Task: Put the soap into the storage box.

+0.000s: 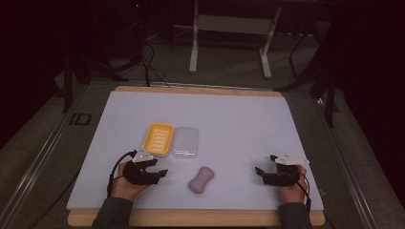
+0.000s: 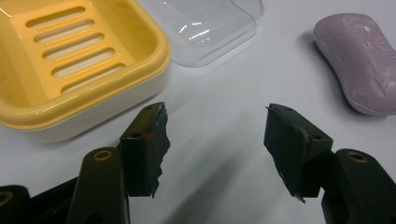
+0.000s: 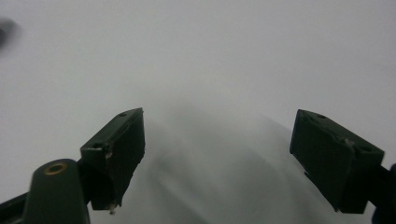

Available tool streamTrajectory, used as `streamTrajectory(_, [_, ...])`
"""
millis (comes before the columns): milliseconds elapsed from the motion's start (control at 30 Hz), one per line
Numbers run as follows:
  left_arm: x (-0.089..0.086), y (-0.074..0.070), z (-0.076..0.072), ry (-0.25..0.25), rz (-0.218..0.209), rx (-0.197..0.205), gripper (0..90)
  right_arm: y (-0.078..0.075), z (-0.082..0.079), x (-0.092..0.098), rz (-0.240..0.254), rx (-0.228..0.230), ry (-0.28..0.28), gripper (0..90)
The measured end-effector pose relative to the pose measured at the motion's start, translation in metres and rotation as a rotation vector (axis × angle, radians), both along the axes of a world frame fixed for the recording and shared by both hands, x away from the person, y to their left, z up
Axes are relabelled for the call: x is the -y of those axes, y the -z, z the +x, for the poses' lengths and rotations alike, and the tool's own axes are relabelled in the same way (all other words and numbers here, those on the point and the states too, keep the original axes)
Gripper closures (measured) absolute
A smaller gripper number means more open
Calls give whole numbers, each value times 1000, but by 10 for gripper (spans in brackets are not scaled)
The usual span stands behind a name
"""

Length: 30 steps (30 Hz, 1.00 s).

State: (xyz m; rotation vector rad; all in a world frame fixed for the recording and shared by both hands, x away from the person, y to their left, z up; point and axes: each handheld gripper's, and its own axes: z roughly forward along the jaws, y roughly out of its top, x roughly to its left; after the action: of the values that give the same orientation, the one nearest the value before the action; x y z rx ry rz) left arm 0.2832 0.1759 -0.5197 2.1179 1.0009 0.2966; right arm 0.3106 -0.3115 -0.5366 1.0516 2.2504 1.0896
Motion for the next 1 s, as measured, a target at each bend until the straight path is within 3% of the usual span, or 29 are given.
streamTrajectory(433, [12, -14, -1, 31, 42, -6, 389, 0, 0, 2, 27, -9, -39, 202])
streamTrajectory(500, [16, -19, -1, 56, 54, -8, 387, 0, 0, 1, 22, -9, -43, 209])
streamTrajectory(1000, [29, -33, -1, 97, 136, 0, 386, 0, -2, -1, 6, 8, -39, 211])
